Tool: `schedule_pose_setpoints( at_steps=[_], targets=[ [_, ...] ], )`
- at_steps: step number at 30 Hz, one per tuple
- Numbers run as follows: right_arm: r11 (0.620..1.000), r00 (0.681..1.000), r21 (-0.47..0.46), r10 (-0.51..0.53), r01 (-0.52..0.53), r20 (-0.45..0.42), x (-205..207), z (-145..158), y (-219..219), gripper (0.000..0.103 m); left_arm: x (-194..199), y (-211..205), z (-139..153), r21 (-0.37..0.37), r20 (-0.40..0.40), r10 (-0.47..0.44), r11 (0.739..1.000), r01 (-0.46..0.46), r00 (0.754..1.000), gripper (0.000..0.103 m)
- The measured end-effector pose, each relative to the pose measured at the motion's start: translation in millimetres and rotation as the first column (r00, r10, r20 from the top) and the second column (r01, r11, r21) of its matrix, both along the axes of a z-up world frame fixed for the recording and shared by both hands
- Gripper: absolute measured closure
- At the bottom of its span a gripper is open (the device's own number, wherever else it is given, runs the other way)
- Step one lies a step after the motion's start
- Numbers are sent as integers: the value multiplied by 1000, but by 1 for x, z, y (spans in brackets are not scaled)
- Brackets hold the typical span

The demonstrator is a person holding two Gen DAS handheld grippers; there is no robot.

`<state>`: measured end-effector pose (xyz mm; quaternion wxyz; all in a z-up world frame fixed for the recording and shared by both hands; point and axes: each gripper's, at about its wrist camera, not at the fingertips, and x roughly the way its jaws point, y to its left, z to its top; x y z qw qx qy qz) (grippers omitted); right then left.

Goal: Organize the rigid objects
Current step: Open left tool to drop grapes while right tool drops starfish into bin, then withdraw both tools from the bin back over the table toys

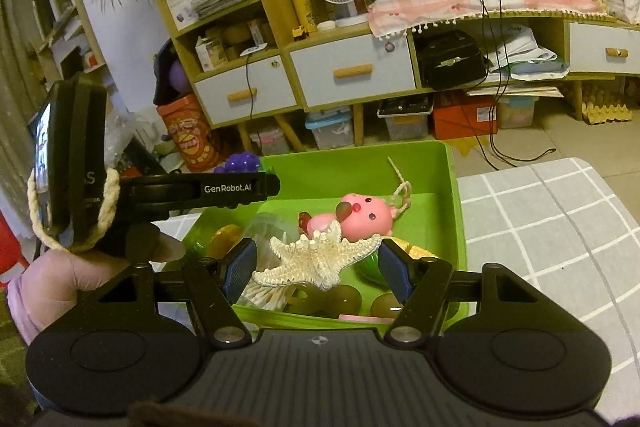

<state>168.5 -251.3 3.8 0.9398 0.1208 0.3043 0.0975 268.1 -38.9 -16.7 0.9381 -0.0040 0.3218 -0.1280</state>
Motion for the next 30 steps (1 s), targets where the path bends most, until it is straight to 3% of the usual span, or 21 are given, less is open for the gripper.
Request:
schedule_pose_setpoints(
  at_steps=[8,9,10,12,16,30],
  targets=[
    [1000,1000,13,-24,24,-2,2,-1,-5,34,-3,-5,4,8,13,-33,999,33,999,65],
    [999,1000,25,-29,29,7,1,-1,-7,33,-4,-6,5,13,21,-40,999,40,999,62],
    [998,999,41,-39,39,15,0,0,-10,33,-4,-7,5,24,17,-44,999,44,999,50],
    [995,997,69,-72,71,14,-2,4,-15,14,-6,-7,6,40,11,-33,999,33,999,38],
    [990,996,108,-86,85,5,-4,8,-23,13,-14,-2,9,22,12,-31,999,31,999,38],
    [998,994,-14,-65,64,-87,-38,29,-22,13,-80,20,35,20,16,-27,999,26,1000,36]
  ],
)
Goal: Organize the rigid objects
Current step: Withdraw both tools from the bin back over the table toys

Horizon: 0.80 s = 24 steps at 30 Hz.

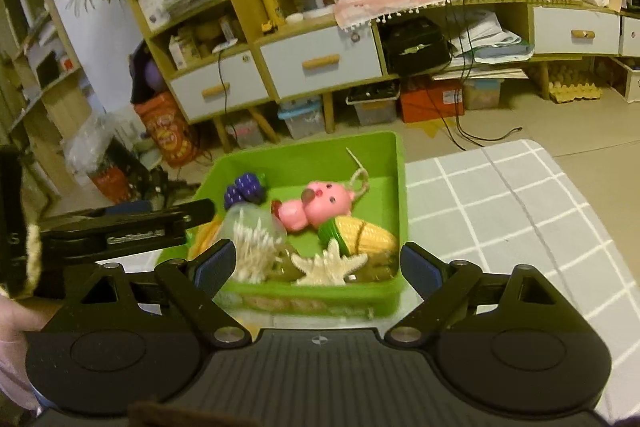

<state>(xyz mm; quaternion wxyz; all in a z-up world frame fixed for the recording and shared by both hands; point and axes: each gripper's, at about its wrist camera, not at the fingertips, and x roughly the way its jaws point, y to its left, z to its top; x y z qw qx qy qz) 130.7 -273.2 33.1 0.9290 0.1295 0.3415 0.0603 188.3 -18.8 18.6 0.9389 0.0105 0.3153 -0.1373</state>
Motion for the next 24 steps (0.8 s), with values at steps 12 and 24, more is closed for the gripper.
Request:
schedule_pose_setpoints(
  at_steps=[12,24],
  targets=[
    [992,998,-110,67,-67,-4,-38,15,0,11,-62,29,11,-30,-29,33,999,-34,999,34],
    [971,995,-220,86,-95,-50,-75,-10,-10,11,-122,55,5,-67,-75,23,997,-28,997,29]
  ],
)
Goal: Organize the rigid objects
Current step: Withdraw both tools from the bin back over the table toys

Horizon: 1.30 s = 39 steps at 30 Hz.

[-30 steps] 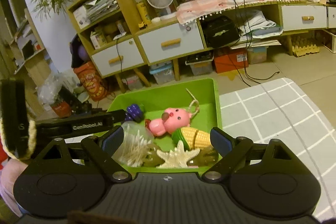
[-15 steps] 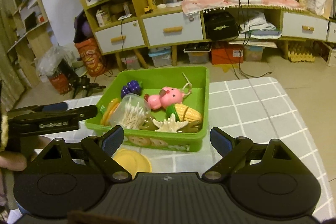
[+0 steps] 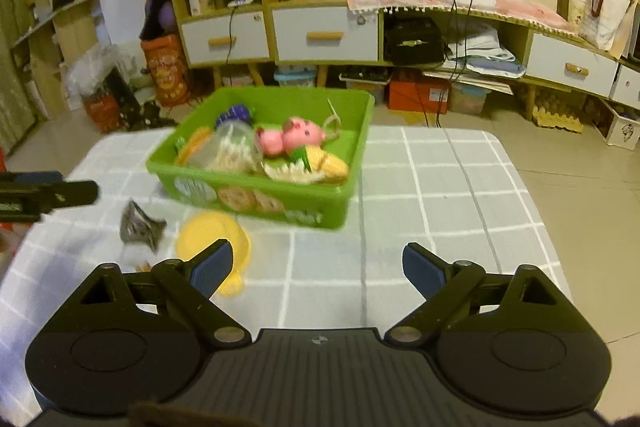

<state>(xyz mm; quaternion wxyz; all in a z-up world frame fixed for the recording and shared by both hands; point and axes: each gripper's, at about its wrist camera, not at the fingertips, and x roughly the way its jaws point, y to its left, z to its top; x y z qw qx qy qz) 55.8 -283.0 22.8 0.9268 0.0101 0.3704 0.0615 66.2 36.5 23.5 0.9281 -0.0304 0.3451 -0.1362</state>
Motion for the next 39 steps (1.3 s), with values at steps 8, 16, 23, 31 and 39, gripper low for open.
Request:
schedule_pose_setpoints(
  at_steps=[8,16,23,31,39],
  targets=[
    [997,1000,-73,-7,6,-18,-21,-30,2,8,-20,16,-23,10,-19,14,1000,-14,1000,29],
    [992,996,-118,32,-41,-81,-32,-54,10,8,-36,22,-45,64,-41,-9,998,12,999,29],
    [991,995,-124,29,-41,-96,-34,-59,12,4,-46,24,-59,86,-59,-31,996,36,998,29],
    [988,991,-149,23,-43,-131,-33,-70,18,3,-54,14,-80,151,-84,-82,984,94,993,29],
    [987,989,-152,39,-60,-142,-31,-83,22,3,-56,-1,-96,224,-89,-142,962,159,986,29]
  ],
)
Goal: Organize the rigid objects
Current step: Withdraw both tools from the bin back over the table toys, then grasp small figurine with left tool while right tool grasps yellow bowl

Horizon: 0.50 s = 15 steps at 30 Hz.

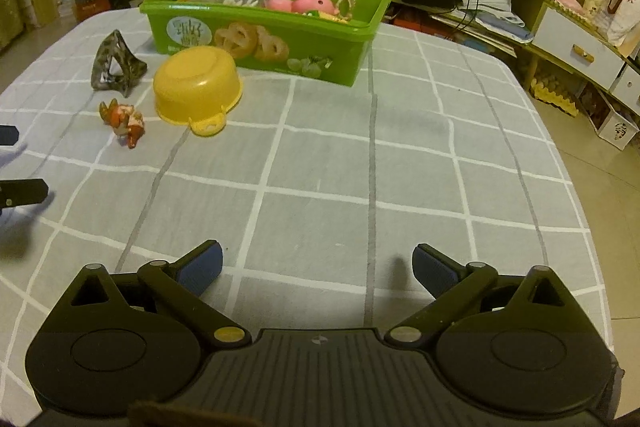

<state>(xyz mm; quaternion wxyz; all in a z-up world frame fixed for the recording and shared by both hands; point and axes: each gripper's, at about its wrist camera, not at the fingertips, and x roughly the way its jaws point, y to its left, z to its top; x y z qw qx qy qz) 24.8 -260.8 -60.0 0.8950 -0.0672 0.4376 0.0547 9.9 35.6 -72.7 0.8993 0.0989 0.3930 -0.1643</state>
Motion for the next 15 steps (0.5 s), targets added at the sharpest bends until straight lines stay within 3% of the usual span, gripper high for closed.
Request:
schedule_pose_setpoints(
  at_steps=[7,15],
  targets=[
    [998,1000,64,-6,5,26,7,-6,-5,2,4,-5,-7,-9,33,-13,1000,13,999,22],
    [994,997,103,16,-24,79,21,-11,-1,2,18,-13,-15,-99,31,-3,995,6,1000,21]
  ],
)
